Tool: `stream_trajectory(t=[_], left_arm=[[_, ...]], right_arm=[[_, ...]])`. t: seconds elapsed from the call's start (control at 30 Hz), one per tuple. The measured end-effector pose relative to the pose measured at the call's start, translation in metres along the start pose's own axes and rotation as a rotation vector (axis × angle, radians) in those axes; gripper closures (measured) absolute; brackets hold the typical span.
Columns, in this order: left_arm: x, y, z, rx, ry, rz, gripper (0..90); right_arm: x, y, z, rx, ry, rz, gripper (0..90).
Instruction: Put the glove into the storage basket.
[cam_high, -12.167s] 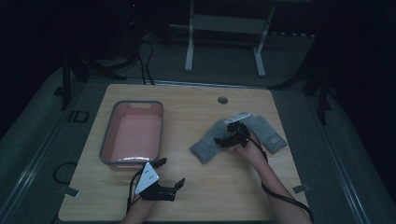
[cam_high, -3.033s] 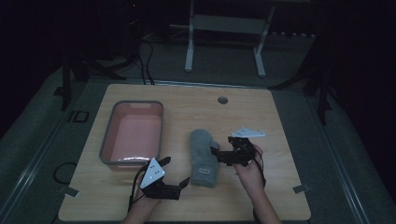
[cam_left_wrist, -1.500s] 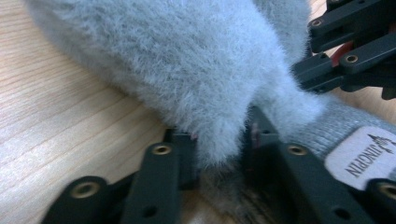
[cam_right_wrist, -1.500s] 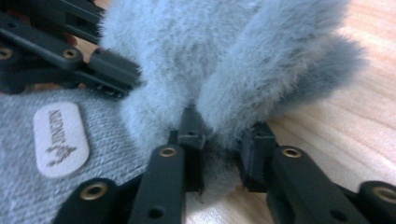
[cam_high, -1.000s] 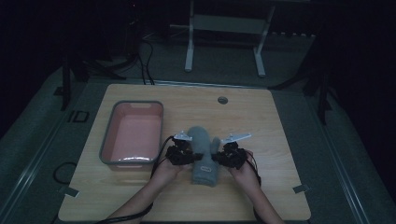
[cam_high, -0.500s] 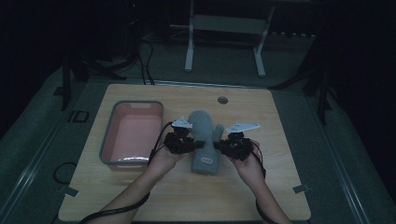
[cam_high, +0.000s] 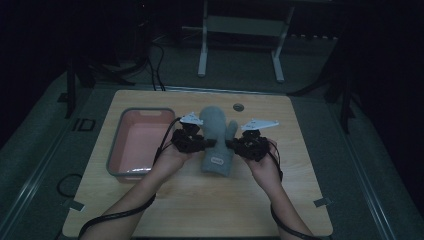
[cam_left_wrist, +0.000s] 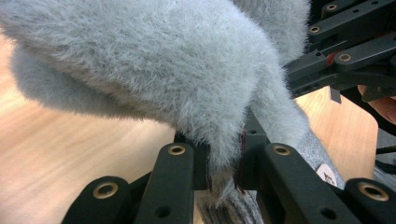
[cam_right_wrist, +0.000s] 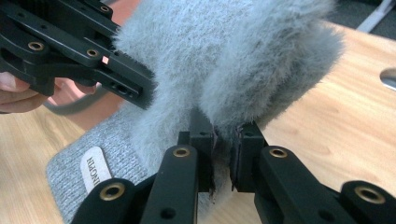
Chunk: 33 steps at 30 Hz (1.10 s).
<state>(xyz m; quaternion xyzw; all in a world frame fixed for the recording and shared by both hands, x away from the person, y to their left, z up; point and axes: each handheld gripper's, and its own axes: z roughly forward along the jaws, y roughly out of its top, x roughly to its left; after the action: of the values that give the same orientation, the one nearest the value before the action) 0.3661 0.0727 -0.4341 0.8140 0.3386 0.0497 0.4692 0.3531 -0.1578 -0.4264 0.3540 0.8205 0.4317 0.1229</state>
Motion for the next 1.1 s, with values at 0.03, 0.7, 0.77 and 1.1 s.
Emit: stream_trajectory(t=[0.03,0.7,0.77,1.1], left_arm=[[0.001,0.001,-0.002,-0.003,0.001,-0.002,80.3],[0.045,0.013,-0.065,-0.038,0.086,-0.001,80.3],[0.050,0.012,-0.073,-0.040,0.100,-0.004,80.3],[0.075,0.003,-0.120,-0.039,0.189,-0.039,80.3]], right_arm=[[0.001,0.003,0.000,-0.003,0.000,-0.004,81.9],[0.036,0.073,0.031,-0.031,0.032,-0.083,82.1],[0.041,0.080,0.036,-0.029,0.039,-0.089,82.1],[0.070,0.117,0.071,-0.021,0.094,-0.115,82.2]])
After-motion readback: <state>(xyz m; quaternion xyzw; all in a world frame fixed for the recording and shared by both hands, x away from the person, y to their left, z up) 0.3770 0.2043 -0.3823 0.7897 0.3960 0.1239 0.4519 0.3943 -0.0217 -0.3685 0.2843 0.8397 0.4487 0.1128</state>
